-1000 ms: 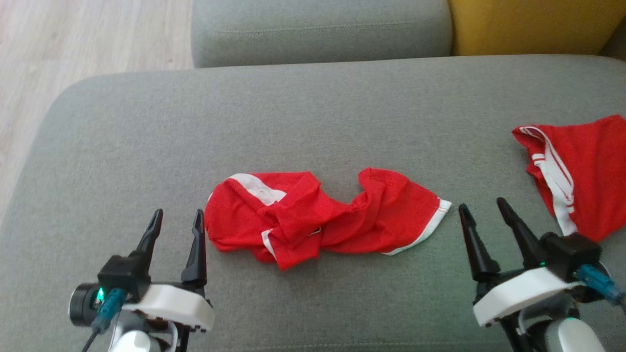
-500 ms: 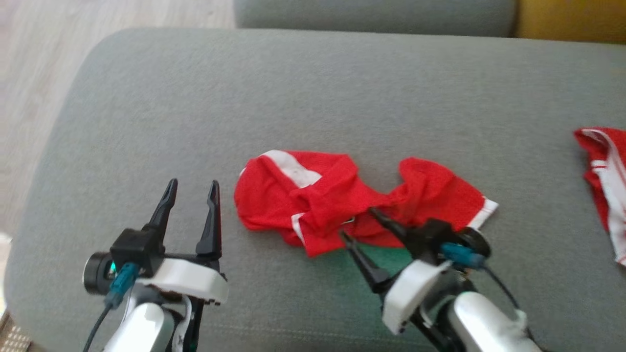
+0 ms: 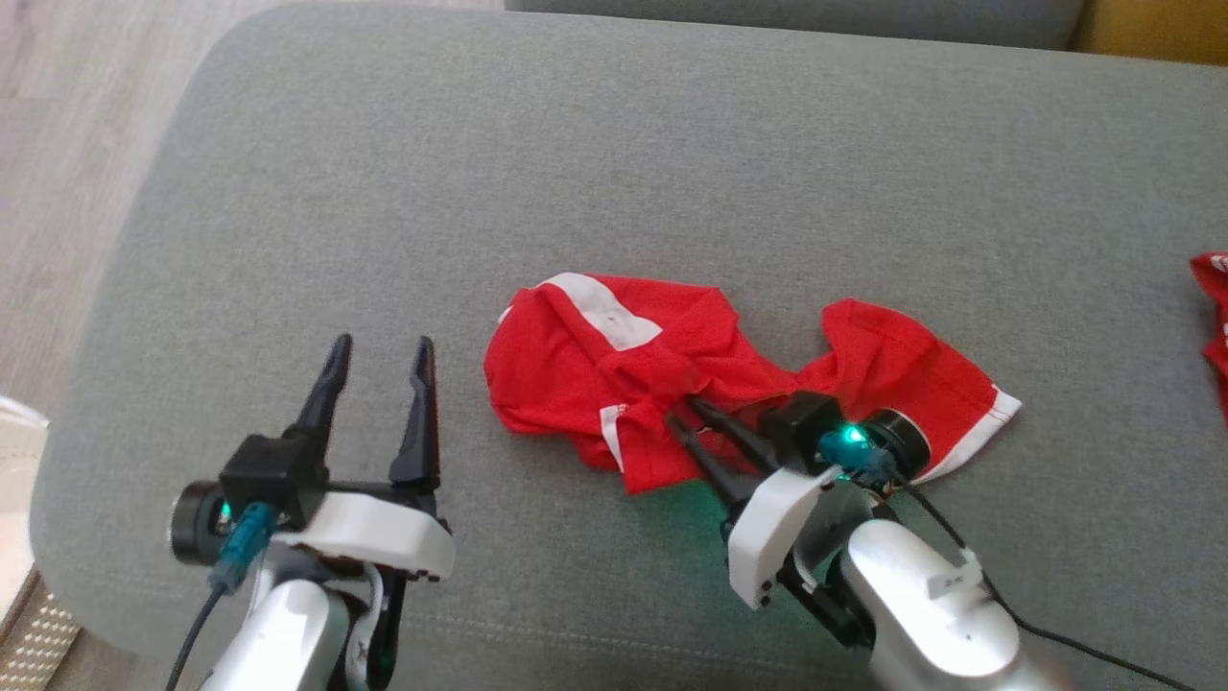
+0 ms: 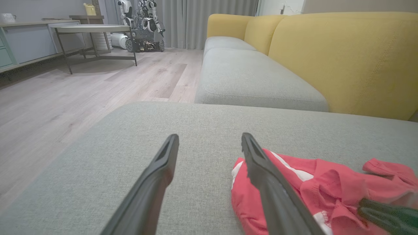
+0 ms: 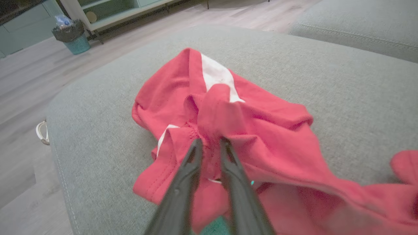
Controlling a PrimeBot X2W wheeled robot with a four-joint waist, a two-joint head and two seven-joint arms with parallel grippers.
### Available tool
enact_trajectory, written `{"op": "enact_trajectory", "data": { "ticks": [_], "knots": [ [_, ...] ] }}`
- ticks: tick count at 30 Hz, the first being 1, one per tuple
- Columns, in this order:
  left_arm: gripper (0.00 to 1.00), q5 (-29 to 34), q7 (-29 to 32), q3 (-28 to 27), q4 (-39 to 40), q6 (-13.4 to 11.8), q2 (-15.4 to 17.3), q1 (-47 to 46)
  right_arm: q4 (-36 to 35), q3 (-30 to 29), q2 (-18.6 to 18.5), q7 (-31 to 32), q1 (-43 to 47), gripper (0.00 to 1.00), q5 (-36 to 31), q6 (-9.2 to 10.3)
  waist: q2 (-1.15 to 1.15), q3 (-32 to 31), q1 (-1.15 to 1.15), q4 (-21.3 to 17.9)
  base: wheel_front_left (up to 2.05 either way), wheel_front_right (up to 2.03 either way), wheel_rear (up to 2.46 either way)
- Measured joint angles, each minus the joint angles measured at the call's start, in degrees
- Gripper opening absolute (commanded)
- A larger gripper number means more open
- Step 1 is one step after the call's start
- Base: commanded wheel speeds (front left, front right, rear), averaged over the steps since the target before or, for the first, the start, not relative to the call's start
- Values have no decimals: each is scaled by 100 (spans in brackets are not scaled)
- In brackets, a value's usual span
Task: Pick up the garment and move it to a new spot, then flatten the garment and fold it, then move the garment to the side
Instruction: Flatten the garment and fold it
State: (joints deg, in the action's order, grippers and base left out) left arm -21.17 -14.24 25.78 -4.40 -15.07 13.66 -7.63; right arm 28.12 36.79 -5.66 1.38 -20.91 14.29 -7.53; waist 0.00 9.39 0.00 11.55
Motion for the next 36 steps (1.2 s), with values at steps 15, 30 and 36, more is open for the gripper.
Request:
{"op": "enact_trajectory", "data": {
  "ticks": [15, 30, 36],
  "knots": [
    [100, 203, -4, -254, 40, 160, -104, 2, -990, -2079, -97, -483, 346, 0, 197, 0, 0, 48, 0, -474, 0, 0, 0],
    [100, 294, -4, -369, 10, 303, -141, 1, -517, -3601, -162, -30, 1308, 100, 222, 0, 0, 131, 0, -585, 0, 0, 0],
    [100, 294, -4, -414, -58, 307, -146, 20, -780, -3724, -78, -176, 1340, 100, 235, 0, 0, 23, 0, -662, 0, 0, 0]
  ]
}}
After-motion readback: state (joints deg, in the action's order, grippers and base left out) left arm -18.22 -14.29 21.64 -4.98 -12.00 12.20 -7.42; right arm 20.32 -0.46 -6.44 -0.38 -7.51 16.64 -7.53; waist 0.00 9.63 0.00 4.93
